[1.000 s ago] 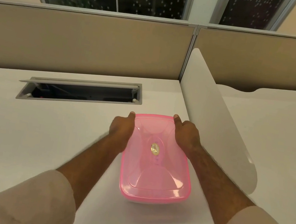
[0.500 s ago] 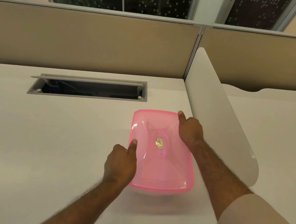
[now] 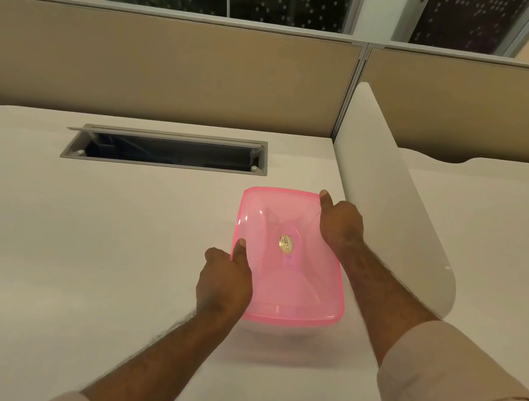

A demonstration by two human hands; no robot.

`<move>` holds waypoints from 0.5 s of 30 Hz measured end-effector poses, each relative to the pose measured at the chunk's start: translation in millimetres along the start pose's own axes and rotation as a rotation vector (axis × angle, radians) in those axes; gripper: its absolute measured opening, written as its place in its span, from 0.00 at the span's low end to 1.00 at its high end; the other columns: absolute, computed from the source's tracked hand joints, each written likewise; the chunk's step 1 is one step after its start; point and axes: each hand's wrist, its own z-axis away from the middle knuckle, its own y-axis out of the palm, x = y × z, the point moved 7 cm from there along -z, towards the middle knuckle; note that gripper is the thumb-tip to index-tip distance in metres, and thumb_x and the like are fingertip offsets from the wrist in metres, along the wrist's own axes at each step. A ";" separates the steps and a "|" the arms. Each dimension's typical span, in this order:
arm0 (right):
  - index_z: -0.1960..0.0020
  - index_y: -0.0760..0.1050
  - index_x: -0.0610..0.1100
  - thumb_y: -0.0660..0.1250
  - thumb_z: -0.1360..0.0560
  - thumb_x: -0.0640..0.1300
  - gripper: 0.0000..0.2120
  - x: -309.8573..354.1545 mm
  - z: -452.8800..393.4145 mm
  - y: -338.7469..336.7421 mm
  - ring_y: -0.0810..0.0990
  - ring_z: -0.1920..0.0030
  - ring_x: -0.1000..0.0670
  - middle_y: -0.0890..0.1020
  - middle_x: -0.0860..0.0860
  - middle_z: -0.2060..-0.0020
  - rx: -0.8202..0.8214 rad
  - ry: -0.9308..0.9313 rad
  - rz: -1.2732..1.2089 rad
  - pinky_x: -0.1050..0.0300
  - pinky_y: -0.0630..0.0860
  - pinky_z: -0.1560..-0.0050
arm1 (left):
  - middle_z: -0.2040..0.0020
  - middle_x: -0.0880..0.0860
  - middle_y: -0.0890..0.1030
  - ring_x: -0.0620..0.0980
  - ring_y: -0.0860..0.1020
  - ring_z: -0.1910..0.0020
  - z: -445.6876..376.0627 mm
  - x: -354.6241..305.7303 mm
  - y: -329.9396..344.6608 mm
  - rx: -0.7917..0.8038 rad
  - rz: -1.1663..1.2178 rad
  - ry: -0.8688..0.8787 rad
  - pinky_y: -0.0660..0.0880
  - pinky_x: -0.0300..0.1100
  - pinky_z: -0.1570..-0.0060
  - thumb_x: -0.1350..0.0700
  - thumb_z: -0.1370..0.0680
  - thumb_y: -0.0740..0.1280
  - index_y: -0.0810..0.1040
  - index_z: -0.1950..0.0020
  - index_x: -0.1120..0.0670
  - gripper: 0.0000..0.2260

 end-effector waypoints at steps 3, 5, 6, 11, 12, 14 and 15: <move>0.50 0.77 0.33 0.53 0.22 0.63 0.33 0.1 4.5 -4.5 0.79 0.49 0.37 0.82 0.38 0.51 -0.022 -0.011 -0.014 0.51 0.73 0.51 | 0.48 0.58 0.80 0.57 0.75 0.56 -0.1 2.3 -0.9 -0.015 0.005 0.003 0.71 0.47 0.59 0.39 0.19 0.52 0.70 0.43 0.60 0.25; 0.57 0.73 0.36 0.54 0.23 0.65 0.30 -1.4 10.2 -7.7 0.78 0.55 0.39 0.79 0.41 0.59 -0.010 -0.010 -0.036 0.52 0.72 0.56 | 0.47 0.58 0.80 0.57 0.75 0.56 -0.7 1.4 -0.3 -0.016 -0.006 0.006 0.71 0.47 0.59 0.39 0.19 0.51 0.71 0.42 0.61 0.26; 0.59 0.71 0.38 0.54 0.23 0.65 0.29 -2.7 15.3 -8.9 0.77 0.58 0.41 0.76 0.43 0.61 0.006 -0.006 -0.041 0.53 0.70 0.58 | 0.47 0.59 0.80 0.57 0.75 0.55 -1.3 1.2 0.4 -0.017 -0.009 0.008 0.71 0.47 0.59 0.39 0.19 0.51 0.71 0.42 0.62 0.27; 0.48 0.77 0.37 0.51 0.24 0.67 0.34 -30.8 70.7 -15.0 0.80 0.49 0.38 0.82 0.39 0.50 0.041 0.088 -0.029 0.53 0.71 0.52 | 0.45 0.60 0.80 0.58 0.76 0.53 -3.0 2.3 1.8 -0.014 0.003 -0.006 0.74 0.48 0.55 0.39 0.19 0.50 0.72 0.41 0.62 0.28; 0.46 0.77 0.37 0.50 0.24 0.67 0.35 -39.0 85.5 -16.9 0.79 0.47 0.38 0.82 0.39 0.48 0.027 0.115 -0.026 0.52 0.72 0.50 | 0.45 0.60 0.80 0.58 0.77 0.53 -2.8 2.3 1.9 -0.015 0.007 -0.007 0.75 0.49 0.55 0.39 0.19 0.50 0.72 0.40 0.62 0.28; 0.46 0.76 0.38 0.49 0.25 0.69 0.36 -53.0 113.6 -18.1 0.79 0.48 0.38 0.81 0.41 0.50 0.021 0.180 -0.061 0.49 0.76 0.49 | 0.44 0.61 0.80 0.59 0.77 0.53 -2.9 3.0 1.8 -0.021 0.014 -0.018 0.75 0.50 0.53 0.39 0.19 0.51 0.72 0.40 0.62 0.28; 0.47 0.75 0.38 0.48 0.25 0.69 0.35 -57.3 125.4 -18.4 0.79 0.50 0.38 0.80 0.43 0.53 0.023 0.211 -0.087 0.45 0.79 0.50 | 0.44 0.61 0.80 0.60 0.77 0.51 -3.1 3.7 1.6 -0.023 0.014 -0.024 0.75 0.50 0.53 0.39 0.19 0.51 0.72 0.39 0.62 0.28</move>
